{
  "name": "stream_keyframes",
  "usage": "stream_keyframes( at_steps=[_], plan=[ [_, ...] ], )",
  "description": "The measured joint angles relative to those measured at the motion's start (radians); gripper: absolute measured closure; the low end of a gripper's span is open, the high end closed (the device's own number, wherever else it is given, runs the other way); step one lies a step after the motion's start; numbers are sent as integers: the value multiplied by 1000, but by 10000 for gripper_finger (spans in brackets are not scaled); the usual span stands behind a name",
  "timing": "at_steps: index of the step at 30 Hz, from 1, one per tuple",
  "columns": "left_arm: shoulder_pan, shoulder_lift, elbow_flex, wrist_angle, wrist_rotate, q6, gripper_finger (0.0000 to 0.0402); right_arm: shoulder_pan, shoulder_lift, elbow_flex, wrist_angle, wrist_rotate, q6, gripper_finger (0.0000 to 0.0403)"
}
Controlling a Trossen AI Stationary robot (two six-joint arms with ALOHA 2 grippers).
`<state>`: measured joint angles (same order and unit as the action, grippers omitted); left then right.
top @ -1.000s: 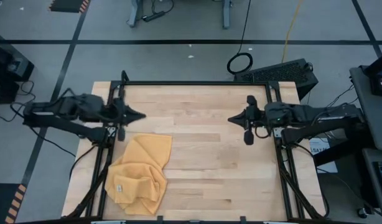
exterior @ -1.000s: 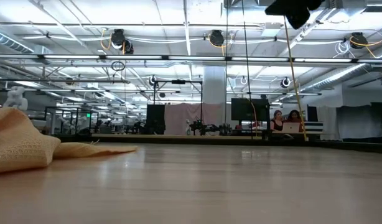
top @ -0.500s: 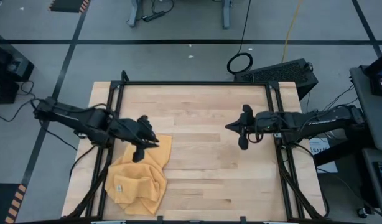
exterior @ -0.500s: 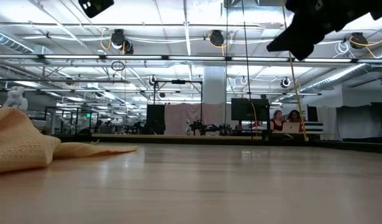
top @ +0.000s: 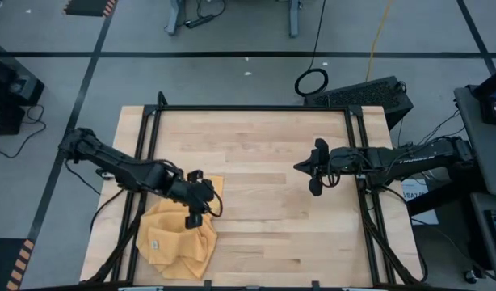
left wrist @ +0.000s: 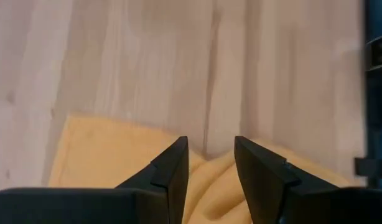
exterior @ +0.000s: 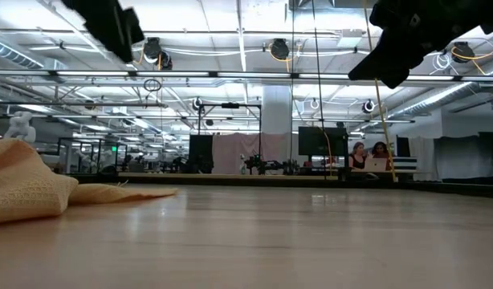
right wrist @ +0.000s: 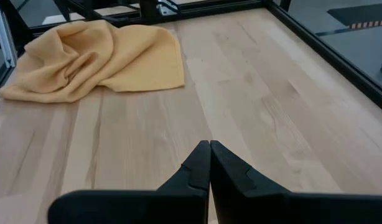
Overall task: Roll towel
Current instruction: Fold the yellow towel
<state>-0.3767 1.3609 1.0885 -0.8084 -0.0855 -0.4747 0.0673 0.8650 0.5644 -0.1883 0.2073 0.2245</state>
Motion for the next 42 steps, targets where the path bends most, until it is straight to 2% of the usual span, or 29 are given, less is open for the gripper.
stream_keyframes(
  at_steps=[6, 10, 12, 19, 24, 33, 37, 42],
  plan=[
    [-17, 92, 0, -171, -3, -89, 263, 0, 0, 0, 9, 0, -9, 403],
    [-1, 140, 0, -265, -113, -76, 239, 0, 0, 0, 38, 0, -29, 403],
    [25, 154, -13, -229, -143, -18, 224, 0, 0, 0, 57, 0, -35, 403],
    [185, 186, -123, 3, -130, 195, 186, 0, 0, 0, 52, 0, -29, 403],
    [289, 187, -220, 183, -96, 332, 183, 0, 0, 0, 38, 0, -27, 403],
    [389, 187, -339, 285, -67, 434, 183, 0, 0, 0, 47, 0, -29, 403],
    [404, 182, -383, 375, -26, 456, 209, 0, 0, 0, 51, 0, -30, 403],
    [403, 183, -393, 402, -19, 459, 307, 0, 0, 0, 53, 4, -29, 403]
  ],
)
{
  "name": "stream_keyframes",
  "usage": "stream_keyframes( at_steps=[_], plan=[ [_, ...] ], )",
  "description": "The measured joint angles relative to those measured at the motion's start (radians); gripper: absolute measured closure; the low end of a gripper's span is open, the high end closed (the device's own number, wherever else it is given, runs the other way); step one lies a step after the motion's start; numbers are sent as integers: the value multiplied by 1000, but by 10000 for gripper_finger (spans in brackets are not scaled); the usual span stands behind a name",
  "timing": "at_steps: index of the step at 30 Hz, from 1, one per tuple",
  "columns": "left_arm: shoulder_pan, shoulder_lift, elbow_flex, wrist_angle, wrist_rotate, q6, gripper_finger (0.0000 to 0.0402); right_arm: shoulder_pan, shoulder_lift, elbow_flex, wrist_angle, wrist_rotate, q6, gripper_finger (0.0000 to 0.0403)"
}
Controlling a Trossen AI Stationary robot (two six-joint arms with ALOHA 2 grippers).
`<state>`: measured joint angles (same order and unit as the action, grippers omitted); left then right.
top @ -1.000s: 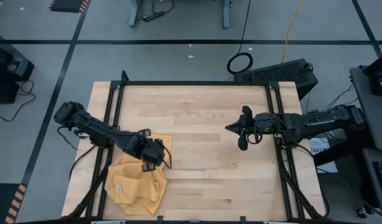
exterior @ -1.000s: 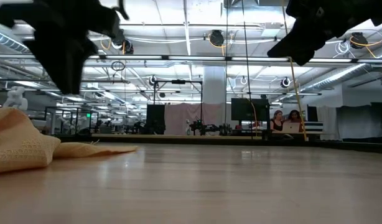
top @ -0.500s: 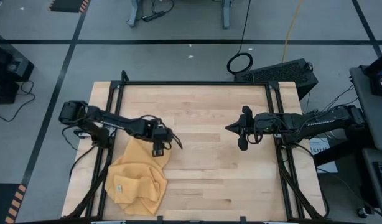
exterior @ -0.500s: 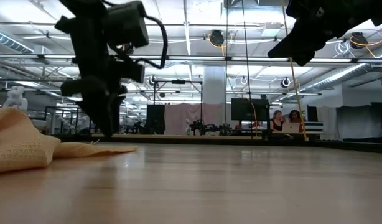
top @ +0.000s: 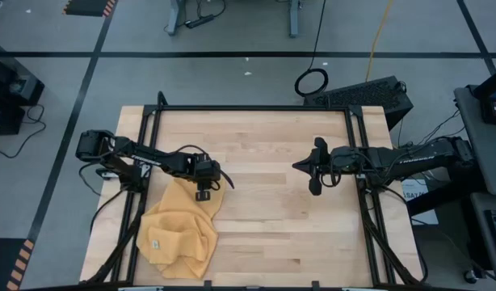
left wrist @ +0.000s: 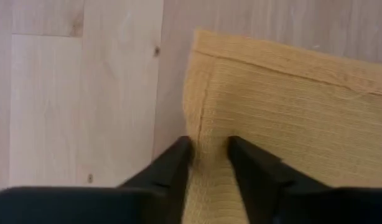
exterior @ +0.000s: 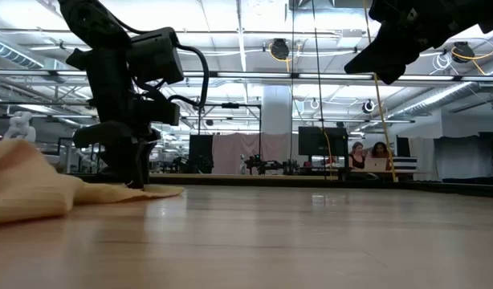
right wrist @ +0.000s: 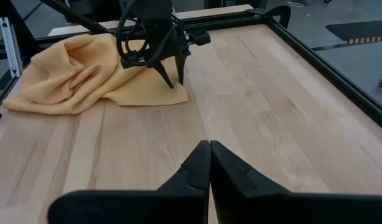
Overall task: Roll towel
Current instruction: Fold the yellow towel
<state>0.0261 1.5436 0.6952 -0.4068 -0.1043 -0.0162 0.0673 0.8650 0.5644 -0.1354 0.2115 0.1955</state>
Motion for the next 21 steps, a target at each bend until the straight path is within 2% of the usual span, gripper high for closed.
stream_keyframes(
  at_steps=[3, 4, 7, 12, 17, 21],
  plan=[
    [1, 1, -2, 9, -4, -1, 378, 0, 0, 0, 14, 0, 1, 403],
    [1, 1, -2, 11, -5, -4, 388, 0, 0, 0, 21, 0, 3, 403],
    [-3, -3, -3, 22, -25, -54, 390, 0, 0, 0, 36, 0, 24, 403],
    [-26, -47, 24, 27, -117, -82, 397, 0, 1, 0, 79, 12, 36, 403],
    [-35, -110, 99, 29, -246, -71, 397, 0, 30, 0, 166, 79, 63, 403],
    [-35, -156, 167, 33, -314, -25, 397, 0, 96, 0, 284, 82, 57, 403]
  ],
)
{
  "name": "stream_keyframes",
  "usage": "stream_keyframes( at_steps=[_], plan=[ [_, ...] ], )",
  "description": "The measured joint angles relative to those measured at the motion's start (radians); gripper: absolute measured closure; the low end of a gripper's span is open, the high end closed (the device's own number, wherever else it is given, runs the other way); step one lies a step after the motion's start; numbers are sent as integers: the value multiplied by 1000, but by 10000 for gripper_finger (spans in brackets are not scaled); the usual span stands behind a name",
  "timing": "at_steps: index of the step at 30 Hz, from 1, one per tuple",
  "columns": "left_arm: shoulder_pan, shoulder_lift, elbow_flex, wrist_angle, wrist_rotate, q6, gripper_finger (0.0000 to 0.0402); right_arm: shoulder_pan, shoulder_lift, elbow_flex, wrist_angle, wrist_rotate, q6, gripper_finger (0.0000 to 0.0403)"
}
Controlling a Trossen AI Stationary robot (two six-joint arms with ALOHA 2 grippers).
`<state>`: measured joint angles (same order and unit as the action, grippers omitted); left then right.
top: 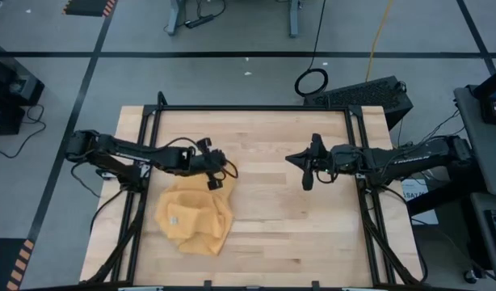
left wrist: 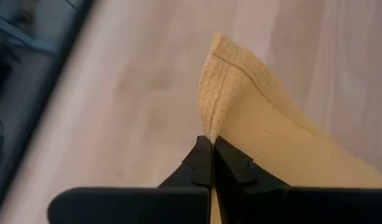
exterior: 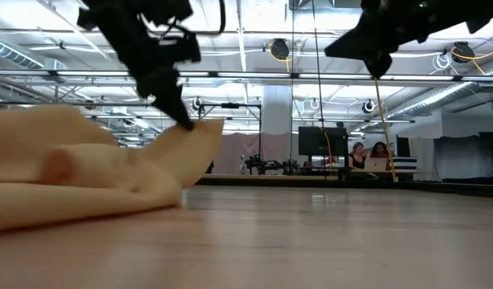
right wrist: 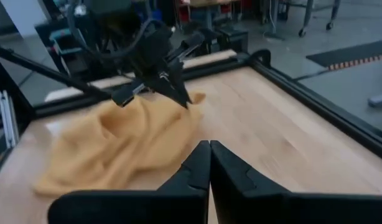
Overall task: Roll towel
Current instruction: Fold the yellow towel
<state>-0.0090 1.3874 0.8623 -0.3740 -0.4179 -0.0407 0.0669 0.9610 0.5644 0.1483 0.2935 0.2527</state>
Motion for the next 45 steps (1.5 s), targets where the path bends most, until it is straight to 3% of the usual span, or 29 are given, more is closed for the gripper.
stream_keyframes(
  at_steps=[5, 13, 25, 29, 31, 34, 37, 45],
  plan=[
    [0, -35, 75, 33, -65, 58, 397, 0, 121, 0, 167, -5, -3, 403],
    [0, -42, 172, 128, -63, 179, 397, 0, 317, 0, 371, -11, -109, 391],
    [-28, -42, 223, 172, -43, 233, 397, -66, 462, 0, 637, -4, -274, 232],
    [-46, -42, 223, 211, -42, 258, 397, -85, 464, 0, 680, -13, -289, 199],
    [-52, -42, 223, 228, -39, 277, 397, -95, 464, 0, 692, -69, -301, 193],
    [-53, -42, 223, 251, -35, 290, 397, -110, 464, 0, 703, -174, -294, 199],
    [-52, -42, 223, 259, -26, 291, 397, -113, 464, 0, 701, -195, -294, 229],
    [-53, -42, 223, 321, 1, 293, 397, -113, 464, 0, 738, -195, -353, 389]
  ],
)
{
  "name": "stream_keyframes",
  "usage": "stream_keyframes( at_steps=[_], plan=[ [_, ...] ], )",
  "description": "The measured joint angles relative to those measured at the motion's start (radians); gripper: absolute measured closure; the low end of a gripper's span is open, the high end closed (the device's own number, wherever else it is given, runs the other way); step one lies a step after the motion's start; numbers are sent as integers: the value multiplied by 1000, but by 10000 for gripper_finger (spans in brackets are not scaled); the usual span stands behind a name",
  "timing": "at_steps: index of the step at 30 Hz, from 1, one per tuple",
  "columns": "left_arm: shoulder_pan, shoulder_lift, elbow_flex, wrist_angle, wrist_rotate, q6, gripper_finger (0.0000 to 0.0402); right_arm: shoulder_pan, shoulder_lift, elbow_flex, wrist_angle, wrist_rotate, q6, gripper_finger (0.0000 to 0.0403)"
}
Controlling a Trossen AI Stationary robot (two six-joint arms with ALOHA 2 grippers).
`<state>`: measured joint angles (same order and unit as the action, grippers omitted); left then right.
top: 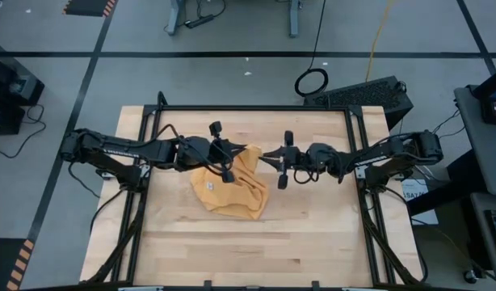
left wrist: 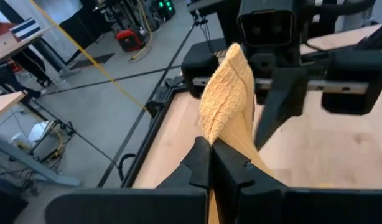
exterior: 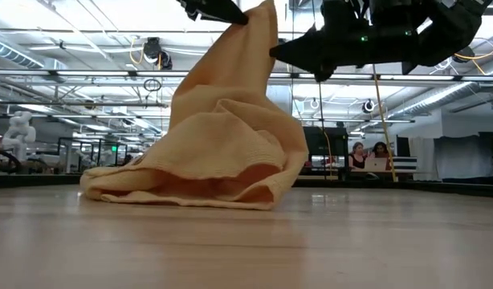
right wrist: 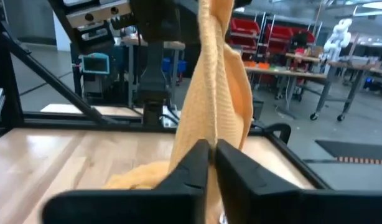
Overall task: Roll towel
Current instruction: Fold the yellow towel
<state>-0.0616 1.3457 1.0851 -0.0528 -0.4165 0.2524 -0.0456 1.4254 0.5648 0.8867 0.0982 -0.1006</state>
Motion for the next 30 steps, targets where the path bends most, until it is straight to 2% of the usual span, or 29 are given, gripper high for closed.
stream_keyframes(
  at_steps=[5, 10, 16, 21, 25, 30],
  plan=[
    [0, 0, 0, 32, 1, 0, 389, 0, 0, 11, 45, 0, -6, 393],
    [0, 0, 0, 29, 1, -10, 327, 0, 0, 49, 5, 0, -24, 399],
    [-24, 0, 0, 23, 1, -10, 228, 10, -10, 128, -171, 7, -28, 401],
    [-54, 0, 0, 33, -38, 27, 171, 30, -36, 227, -380, 7, -84, 402],
    [-66, 0, 0, 65, -87, 98, 152, 35, -47, 318, -570, 11, -111, 402],
    [-68, 0, 0, 77, -35, 158, 155, 34, -46, 405, -742, 27, -145, 403]
  ],
)
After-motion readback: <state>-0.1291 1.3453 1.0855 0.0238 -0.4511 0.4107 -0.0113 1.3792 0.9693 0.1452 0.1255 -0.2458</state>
